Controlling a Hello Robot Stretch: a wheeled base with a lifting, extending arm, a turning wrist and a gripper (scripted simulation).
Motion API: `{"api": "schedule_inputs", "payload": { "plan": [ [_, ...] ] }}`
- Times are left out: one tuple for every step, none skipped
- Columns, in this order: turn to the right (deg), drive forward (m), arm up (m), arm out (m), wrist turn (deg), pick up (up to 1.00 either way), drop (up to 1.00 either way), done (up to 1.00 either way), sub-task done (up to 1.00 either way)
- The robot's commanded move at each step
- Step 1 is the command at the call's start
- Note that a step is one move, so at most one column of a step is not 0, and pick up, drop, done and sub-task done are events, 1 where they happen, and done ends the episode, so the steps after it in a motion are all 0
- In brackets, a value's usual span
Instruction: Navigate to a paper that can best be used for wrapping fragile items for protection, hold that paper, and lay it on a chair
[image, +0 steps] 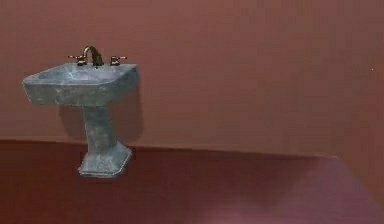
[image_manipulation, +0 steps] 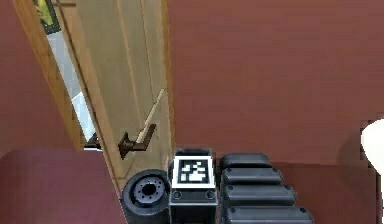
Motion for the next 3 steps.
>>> {"api": "schedule_inputs", "payload": {
  "plan": [
    [3.0,0.0,0.0,0.0,0.0,0.0,0.0,0.0,0.0],
    [0.0,0.75,0.0,0.0,0.0,0.0,0.0,0.0,0.0],
    [45.0,0.0,0.0,0.0,0.0,0.0,0.0,0.0,0.0]
  ]
}}
